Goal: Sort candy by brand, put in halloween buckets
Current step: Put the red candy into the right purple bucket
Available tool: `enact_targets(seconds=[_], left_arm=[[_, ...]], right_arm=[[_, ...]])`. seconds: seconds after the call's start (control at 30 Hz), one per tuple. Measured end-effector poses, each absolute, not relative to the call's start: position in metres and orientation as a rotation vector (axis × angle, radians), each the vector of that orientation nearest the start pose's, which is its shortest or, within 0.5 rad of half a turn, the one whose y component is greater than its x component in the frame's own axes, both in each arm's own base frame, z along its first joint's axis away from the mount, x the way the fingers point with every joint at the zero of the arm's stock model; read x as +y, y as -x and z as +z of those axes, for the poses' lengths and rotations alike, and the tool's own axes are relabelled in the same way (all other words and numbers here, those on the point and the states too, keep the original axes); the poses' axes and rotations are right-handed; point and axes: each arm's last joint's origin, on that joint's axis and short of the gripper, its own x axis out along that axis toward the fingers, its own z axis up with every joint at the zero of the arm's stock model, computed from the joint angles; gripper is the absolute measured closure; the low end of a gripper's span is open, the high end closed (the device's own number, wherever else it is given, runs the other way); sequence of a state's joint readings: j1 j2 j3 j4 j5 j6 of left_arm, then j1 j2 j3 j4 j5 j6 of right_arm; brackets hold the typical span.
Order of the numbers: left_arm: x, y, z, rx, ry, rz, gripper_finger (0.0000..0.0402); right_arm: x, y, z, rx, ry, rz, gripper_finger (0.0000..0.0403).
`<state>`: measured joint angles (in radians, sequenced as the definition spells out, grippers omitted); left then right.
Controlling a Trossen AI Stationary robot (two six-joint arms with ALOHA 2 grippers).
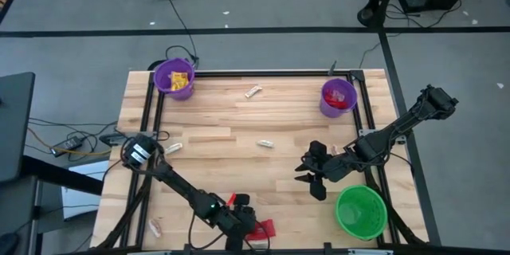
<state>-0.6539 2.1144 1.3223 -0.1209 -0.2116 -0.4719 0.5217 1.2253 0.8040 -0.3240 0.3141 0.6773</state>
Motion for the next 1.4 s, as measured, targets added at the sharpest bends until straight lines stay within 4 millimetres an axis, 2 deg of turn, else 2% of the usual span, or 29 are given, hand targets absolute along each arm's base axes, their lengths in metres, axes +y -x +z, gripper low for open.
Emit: enact_targets(seconds=[0.17,0.27,0.37,0.5,0.53,0.67,0.77,0.9,0.97,1.17,1.27,1.4], left_arm=[[-0.261,-0.344,0.118,0.9,0.043,-0.208,0.0212],[-0.26,-0.344,0.117,0.894,0.064,-0.169,0.0238],[-0.259,-0.343,0.116,0.903,0.113,-0.122,0.0289],[-0.253,-0.345,0.115,0.934,0.236,-0.036,0.0379],[-0.252,-0.345,0.114,0.938,0.275,-0.018,0.0389],[-0.248,-0.35,0.119,0.918,0.374,0.019,0.0392],[-0.24,-0.354,0.131,0.888,0.413,0.021,0.0398],[-0.224,-0.36,0.169,0.775,0.43,0.044,0.0398],[-0.216,-0.361,0.186,0.731,0.412,0.047,0.0399],[-0.197,-0.362,0.216,0.635,0.33,0.079,0.0399],[-0.192,-0.36,0.222,0.606,0.276,0.122,0.04],[-0.192,-0.359,0.227,0.581,0.184,0.123,0.04]], right_arm=[[0.116,-0.22,0.242,0.702,-0.348,-0.041,0.0247],[0.116,-0.221,0.243,0.697,-0.346,-0.047,0.0247],[0.116,-0.221,0.243,0.69,-0.339,-0.058,0.0247],[0.115,-0.221,0.243,0.677,-0.331,-0.081,0.0247],[0.115,-0.221,0.243,0.674,-0.329,-0.086,0.0247],[0.115,-0.221,0.243,0.672,-0.332,-0.088,0.0247],[0.116,-0.222,0.244,0.664,-0.345,-0.072,0.0247],[0.118,-0.225,0.247,0.655,-0.384,0.002,0.0247],[0.118,-0.226,0.249,0.645,-0.416,0.019,0.0247],[0.116,-0.232,0.254,0.643,-0.638,0.064,0.0244],[0.118,-0.234,0.258,0.637,-0.718,0.128,0.0237],[0.118,-0.234,0.258,0.641,-0.744,0.112,0.0228]])
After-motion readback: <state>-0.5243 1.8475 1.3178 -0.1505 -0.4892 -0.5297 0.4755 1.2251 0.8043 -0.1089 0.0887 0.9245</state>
